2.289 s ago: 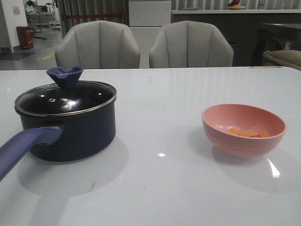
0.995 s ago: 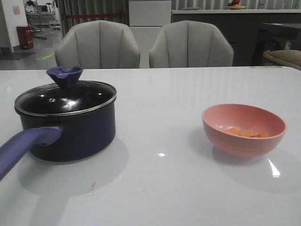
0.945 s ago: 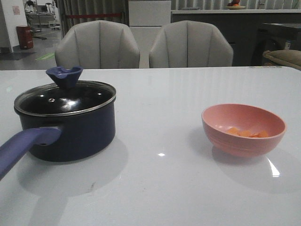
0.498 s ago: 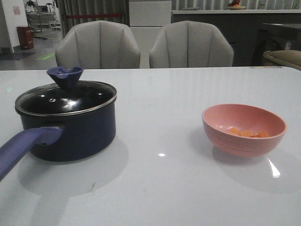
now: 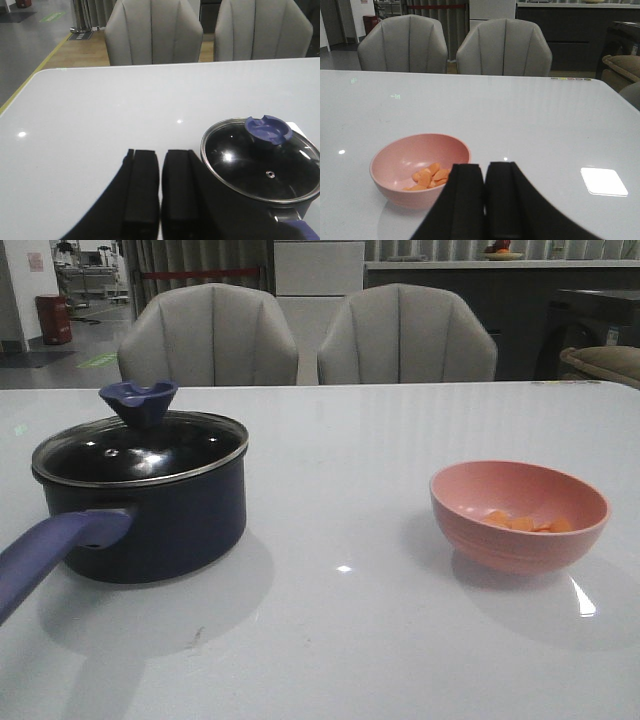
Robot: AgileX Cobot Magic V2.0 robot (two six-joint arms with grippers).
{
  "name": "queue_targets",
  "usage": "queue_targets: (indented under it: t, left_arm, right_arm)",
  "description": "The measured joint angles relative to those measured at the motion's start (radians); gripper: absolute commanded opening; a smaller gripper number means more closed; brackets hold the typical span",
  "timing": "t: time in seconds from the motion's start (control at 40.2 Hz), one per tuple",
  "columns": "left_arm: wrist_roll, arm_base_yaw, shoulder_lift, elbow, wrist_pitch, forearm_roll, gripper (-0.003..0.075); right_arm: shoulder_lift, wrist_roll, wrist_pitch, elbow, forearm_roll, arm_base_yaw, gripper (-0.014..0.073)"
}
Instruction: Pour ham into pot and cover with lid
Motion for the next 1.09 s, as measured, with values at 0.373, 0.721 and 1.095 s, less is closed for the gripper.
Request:
queue_targets:
  t: [0.373, 0.721, 1.095]
  left_arm:
    - [0.0, 0.0, 0.004, 0.0, 0.0, 0.0, 0.0547]
    - [0.0, 0.0, 0.006, -0.013, -0.014, -0.037, 0.0547]
    - [0.0, 0.0, 0.274, -0.371, 0.35, -0.043, 0.0547]
  right_arm:
    - [0.0, 0.0, 0.0, 0.0, 0.0, 0.0, 0.0148]
    - [0.0, 0.0, 0.0, 0.0, 0.0, 0.0, 0.0148]
    - [0.0, 0.0, 0.0, 0.0, 0.0, 0.0, 0.0148]
